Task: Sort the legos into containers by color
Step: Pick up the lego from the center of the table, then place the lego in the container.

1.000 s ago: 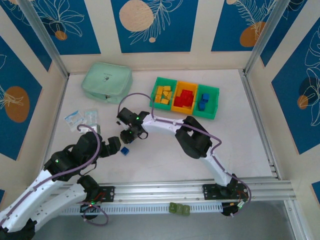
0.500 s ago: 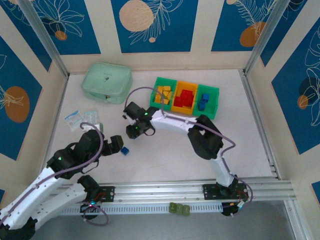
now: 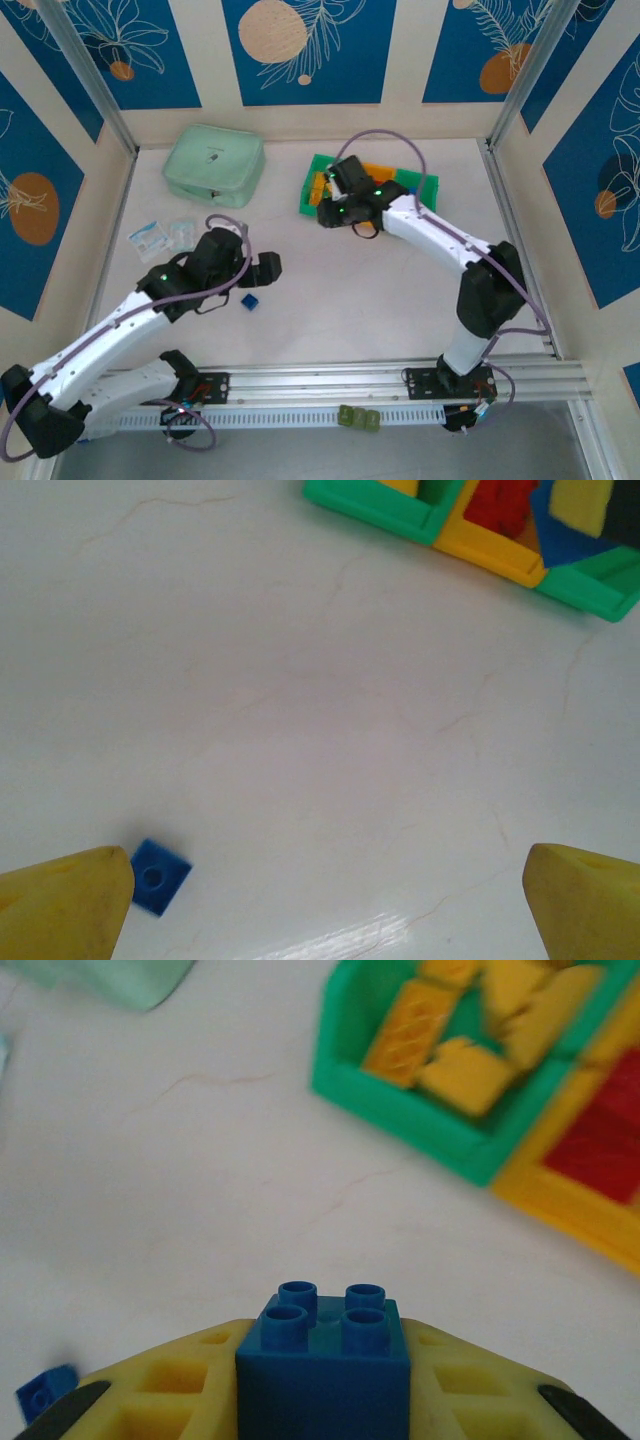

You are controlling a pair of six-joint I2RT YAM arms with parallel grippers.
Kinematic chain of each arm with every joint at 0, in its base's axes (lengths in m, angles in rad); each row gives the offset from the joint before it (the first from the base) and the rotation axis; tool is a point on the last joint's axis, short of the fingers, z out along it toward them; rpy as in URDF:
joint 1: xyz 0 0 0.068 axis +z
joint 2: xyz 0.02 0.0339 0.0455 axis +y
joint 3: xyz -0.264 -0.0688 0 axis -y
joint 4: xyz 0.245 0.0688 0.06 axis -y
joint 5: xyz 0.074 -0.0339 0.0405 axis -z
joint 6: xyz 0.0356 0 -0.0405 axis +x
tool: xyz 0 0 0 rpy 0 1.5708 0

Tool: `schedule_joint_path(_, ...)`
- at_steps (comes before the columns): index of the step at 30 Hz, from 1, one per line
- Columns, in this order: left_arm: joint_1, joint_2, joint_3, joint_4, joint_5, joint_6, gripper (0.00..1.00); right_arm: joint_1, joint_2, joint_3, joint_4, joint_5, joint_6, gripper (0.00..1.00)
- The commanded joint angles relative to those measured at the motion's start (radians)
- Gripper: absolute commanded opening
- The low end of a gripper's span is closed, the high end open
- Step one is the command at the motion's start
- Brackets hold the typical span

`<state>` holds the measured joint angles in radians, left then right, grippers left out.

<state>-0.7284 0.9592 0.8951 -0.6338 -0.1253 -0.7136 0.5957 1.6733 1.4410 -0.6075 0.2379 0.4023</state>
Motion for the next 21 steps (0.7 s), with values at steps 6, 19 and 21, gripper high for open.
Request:
schedule_joint_path(6,0.011,0.147,0.078,0.158,0.108,0.049,0.99,-0.240,-0.052,-0.033,-0.032,0.049,0.023,0.32)
schedule_joint_path(19,0.018,0.298,0.158,0.176,0.168,0.068,0.99,-0.477,0.179,0.115,-0.011,0.086,0.013,0.33)
schedule_joint_path(21,0.021,0.302,0.160,0.173,0.172,0.070,0.99,-0.484,0.211,0.145,-0.009,0.097,0.002,0.34)
